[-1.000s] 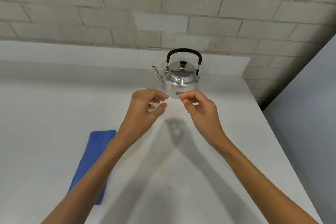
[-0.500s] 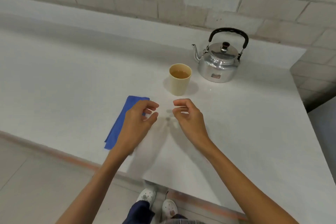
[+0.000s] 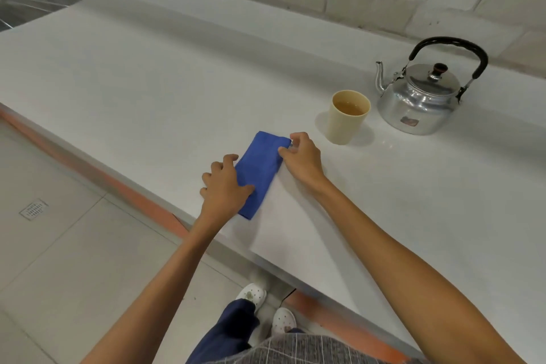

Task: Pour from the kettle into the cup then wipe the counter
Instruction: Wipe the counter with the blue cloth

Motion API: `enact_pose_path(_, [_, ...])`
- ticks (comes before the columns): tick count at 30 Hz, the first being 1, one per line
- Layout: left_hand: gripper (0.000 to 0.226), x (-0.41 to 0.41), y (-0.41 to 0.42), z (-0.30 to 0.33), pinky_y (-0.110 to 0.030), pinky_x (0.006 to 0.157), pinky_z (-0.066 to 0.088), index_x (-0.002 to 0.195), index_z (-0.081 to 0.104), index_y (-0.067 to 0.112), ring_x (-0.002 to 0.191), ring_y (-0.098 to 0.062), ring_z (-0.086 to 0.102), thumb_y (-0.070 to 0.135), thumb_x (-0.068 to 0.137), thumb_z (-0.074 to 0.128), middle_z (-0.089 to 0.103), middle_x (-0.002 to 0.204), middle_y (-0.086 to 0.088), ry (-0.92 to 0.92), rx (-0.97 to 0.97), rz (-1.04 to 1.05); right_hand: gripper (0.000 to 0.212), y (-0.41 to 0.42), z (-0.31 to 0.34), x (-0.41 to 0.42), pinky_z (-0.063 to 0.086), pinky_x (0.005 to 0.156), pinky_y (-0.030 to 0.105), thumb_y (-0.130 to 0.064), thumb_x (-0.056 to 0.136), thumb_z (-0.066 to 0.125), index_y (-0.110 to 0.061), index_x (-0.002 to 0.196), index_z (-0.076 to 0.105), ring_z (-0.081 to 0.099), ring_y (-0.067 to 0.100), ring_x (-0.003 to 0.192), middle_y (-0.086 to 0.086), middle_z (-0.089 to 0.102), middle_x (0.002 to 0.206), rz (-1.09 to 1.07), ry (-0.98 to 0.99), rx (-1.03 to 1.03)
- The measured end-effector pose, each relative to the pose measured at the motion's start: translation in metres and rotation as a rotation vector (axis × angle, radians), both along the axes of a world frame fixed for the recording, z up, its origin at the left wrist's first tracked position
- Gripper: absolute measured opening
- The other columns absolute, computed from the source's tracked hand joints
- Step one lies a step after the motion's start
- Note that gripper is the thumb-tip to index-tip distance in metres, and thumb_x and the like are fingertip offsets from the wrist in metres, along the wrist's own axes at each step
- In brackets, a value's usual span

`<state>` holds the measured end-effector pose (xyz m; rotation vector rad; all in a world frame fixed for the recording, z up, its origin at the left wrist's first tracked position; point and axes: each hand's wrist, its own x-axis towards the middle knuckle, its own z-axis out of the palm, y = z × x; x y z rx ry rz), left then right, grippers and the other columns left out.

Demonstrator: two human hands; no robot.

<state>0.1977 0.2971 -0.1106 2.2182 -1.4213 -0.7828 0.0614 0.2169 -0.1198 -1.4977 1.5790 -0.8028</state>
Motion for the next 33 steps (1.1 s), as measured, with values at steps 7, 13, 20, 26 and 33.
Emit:
enact_pose_path(7, [0.055, 0.016, -0.004, 0.007, -0.04, 0.077, 0.049, 0.122, 0.042, 0.007, 0.102, -0.034, 0.055, 0.02, 0.078, 0.072, 0.051, 0.124, -0.02, 0.127, 0.08, 0.023, 0.037, -0.016, 0.002, 0.009, 0.038, 0.076, 0.022, -0.013, 0.087, 0.057, -0.004, 0.121, 0.045, 0.052, 0.02, 0.094, 0.013, 0.056, 0.12, -0.051, 0.026, 0.069])
enact_pose_path(13, [0.021, 0.016, -0.008, 0.012, -0.034, 0.064, 0.043, 0.077, 0.05, 0.009, 0.067, -0.026, 0.05, 0.016, 0.078, 0.07, 0.052, 0.078, -0.015, 0.118, 0.14, -0.083, 0.022, -0.013, 0.007, 0.003, 0.044, 0.074, 0.021, -0.001, 0.081, 0.059, -0.002, 0.103, 0.062, 0.06, 0.018, 0.089, 0.013, 0.067, 0.105, -0.105, -0.038, 0.015])
enact_pose_path(20, [0.024, -0.023, 0.003, 0.01, -0.033, 0.066, 0.045, 0.079, 0.052, 0.01, 0.07, -0.024, 0.05, 0.022, 0.077, 0.073, 0.053, 0.08, -0.011, 0.14, 0.193, -0.262, 0.022, 0.013, 0.006, -0.051, 0.044, 0.071, 0.014, -0.005, 0.081, 0.064, -0.007, 0.103, 0.065, 0.057, 0.011, 0.083, 0.005, 0.066, 0.097, -0.203, -0.044, 0.025])
enact_pose_path(26, [0.027, -0.06, 0.007, 0.009, -0.022, 0.055, 0.039, 0.086, 0.052, 0.008, 0.072, -0.02, 0.05, 0.025, 0.078, 0.072, 0.053, 0.084, -0.007, 0.101, 0.176, -0.464, 0.026, 0.04, 0.003, -0.093, 0.042, 0.074, 0.016, -0.003, 0.084, 0.062, -0.006, 0.11, 0.06, 0.057, 0.015, 0.088, 0.011, 0.062, 0.107, -0.317, 0.046, -0.014])
enact_pose_path(33, [0.034, -0.049, -0.016, 0.01, -0.026, 0.06, 0.04, 0.088, 0.061, -0.003, 0.064, -0.018, 0.052, 0.03, 0.091, 0.054, 0.061, 0.074, -0.008, 0.032, 0.043, -0.524, 0.043, 0.066, -0.011, -0.046, 0.039, 0.097, 0.035, 0.006, 0.083, 0.047, -0.001, 0.126, 0.044, 0.032, 0.028, 0.123, 0.015, 0.036, 0.136, -0.186, 0.474, -0.296])
